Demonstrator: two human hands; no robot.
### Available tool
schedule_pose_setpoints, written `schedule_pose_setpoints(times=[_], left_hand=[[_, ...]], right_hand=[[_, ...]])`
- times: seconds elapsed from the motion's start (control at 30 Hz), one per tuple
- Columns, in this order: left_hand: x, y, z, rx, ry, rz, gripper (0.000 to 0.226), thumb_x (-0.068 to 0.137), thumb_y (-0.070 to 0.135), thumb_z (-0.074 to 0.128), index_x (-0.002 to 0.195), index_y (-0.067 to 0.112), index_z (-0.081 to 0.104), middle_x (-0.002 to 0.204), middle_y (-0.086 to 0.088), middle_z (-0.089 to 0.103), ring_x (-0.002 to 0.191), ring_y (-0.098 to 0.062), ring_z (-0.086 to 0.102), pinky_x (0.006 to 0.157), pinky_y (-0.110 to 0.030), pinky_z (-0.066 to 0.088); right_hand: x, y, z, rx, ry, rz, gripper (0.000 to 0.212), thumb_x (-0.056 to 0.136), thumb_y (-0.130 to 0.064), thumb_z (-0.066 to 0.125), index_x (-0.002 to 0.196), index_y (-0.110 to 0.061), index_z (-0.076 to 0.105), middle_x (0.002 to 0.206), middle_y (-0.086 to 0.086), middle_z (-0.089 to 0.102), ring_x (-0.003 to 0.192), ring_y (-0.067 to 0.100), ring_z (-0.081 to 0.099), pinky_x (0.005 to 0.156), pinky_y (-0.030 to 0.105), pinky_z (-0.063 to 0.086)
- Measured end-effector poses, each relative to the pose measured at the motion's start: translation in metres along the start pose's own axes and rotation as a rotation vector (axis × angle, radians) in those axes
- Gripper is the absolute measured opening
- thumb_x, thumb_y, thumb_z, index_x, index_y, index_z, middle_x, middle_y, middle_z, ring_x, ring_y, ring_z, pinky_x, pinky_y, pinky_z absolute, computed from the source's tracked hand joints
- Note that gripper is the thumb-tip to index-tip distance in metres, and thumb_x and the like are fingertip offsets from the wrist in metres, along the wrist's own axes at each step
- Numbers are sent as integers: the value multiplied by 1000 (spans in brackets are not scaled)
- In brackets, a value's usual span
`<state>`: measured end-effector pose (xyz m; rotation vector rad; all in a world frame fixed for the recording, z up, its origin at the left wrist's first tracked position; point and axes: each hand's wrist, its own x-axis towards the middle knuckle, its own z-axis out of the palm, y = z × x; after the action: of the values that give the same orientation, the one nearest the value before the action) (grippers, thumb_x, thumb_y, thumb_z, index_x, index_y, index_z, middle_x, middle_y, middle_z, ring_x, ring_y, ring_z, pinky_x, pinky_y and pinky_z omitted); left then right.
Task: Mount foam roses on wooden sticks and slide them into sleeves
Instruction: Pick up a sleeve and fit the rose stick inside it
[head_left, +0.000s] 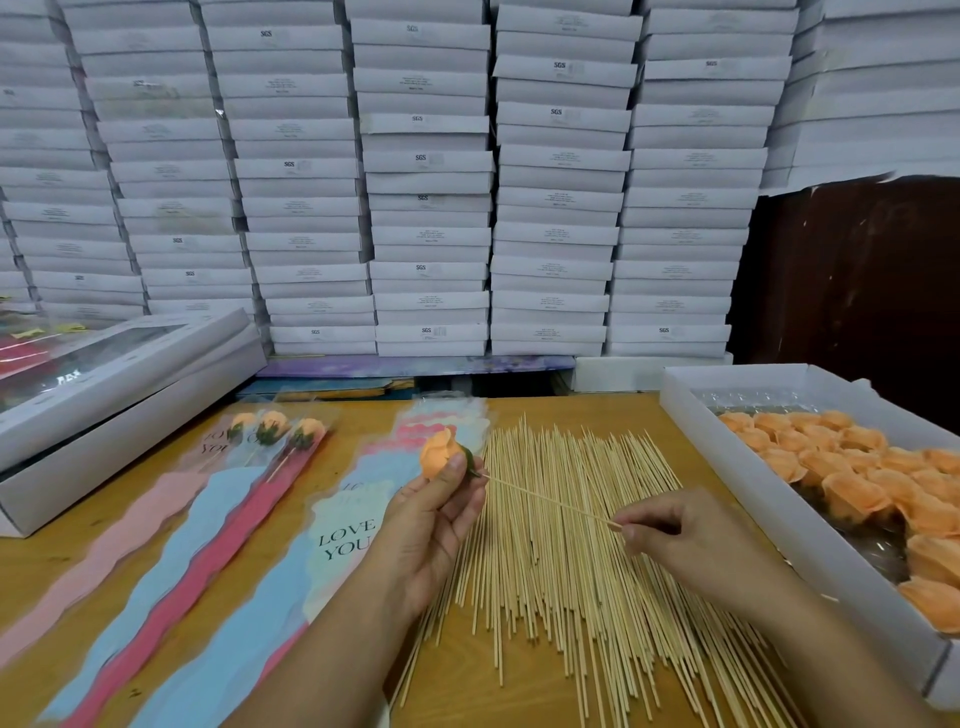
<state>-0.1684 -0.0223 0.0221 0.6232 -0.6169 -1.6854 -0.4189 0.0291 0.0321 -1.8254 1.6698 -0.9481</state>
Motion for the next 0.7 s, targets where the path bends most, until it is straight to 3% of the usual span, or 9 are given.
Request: schedule_pose_setpoints(times=[0.13, 0.27, 0.4, 0.7], left_hand=[[1, 0, 0, 5, 8, 7, 20, 78, 11, 72, 94, -1, 71, 91, -13, 72, 80, -16, 70, 73, -26, 61], [0, 0, 0, 3, 13, 3, 20, 78, 10, 72, 94, -1, 72, 91, -13, 72, 80, -16, 71, 74, -26, 60], [0, 0, 0, -2, 8, 0, 20, 79, 10, 71, 95, -3, 71, 91, -14, 71, 83, -17, 68, 76, -27, 59], [1, 1, -1, -12, 8, -1, 20, 79, 10, 72, 96, -2, 70, 90, -14, 72, 79, -16, 71, 74, -27, 60]], right_hand=[[0, -1, -1, -19, 6, 1, 45, 90, -15, 71, 55, -43, 71, 86, -19, 75, 85, -4, 67, 67, 8, 44], [-1, -2, -1, -13, -1, 0, 35, 91, -14, 70, 68, -41, 72, 83, -16, 76, 84, -7, 66, 71, 10, 45], [0, 1, 0, -12, 5, 1, 40, 91, -14, 70, 60, -40, 70, 85, -20, 75, 84, -16, 62, 68, 5, 39], [0, 1, 1, -9, -4, -9, 35, 91, -15, 70, 69, -42, 71, 85, -19, 75, 85, -11, 65, 73, 7, 43]])
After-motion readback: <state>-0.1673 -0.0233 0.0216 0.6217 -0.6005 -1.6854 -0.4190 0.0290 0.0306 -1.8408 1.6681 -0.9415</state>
